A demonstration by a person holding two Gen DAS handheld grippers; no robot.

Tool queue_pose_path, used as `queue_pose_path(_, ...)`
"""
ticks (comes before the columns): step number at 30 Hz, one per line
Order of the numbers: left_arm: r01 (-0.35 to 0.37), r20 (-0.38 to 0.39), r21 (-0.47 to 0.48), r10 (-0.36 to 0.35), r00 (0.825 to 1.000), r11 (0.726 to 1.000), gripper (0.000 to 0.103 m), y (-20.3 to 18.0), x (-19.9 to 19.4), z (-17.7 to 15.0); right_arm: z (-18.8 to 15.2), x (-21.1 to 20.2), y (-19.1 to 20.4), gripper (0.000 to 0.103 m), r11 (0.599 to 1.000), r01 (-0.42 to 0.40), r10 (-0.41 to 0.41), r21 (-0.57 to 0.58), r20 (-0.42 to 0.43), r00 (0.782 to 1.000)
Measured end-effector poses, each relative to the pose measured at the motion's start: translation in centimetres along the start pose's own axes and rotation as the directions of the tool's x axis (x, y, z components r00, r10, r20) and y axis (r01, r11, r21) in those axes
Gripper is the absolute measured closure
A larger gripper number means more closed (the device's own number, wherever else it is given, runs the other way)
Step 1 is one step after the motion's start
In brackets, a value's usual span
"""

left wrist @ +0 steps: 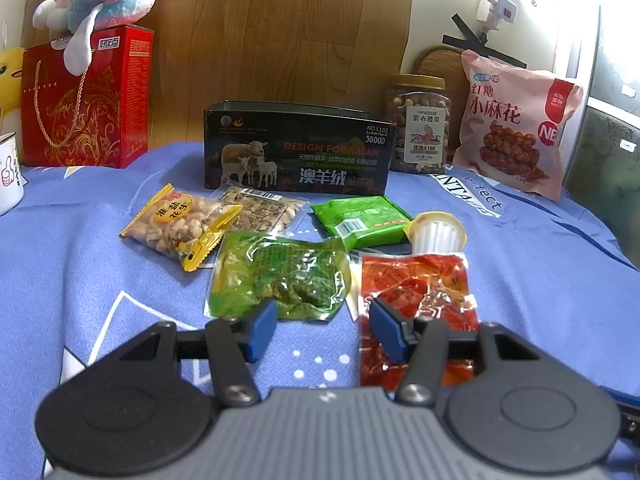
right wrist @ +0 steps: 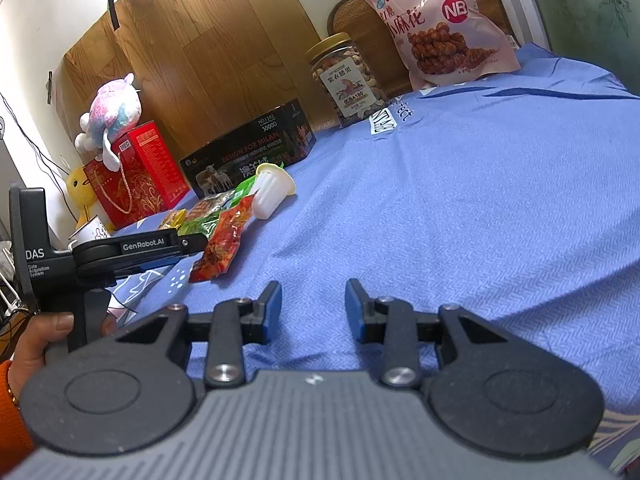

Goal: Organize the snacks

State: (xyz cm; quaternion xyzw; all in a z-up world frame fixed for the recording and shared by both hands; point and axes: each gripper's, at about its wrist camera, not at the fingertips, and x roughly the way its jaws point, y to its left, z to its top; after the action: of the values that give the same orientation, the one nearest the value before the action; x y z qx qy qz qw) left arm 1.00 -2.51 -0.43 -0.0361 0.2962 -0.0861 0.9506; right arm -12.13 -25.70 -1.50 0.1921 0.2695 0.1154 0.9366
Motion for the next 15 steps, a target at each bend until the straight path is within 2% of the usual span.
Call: queue_pose_path(15,0.000,0.000,-0.004,0.000,1.000,1.000,0.050,-0.03,-0.02,-0.02,0.05,0.07,0.09,0.065,1.000,0.004,-0.004,-0.008,0.001,1.000)
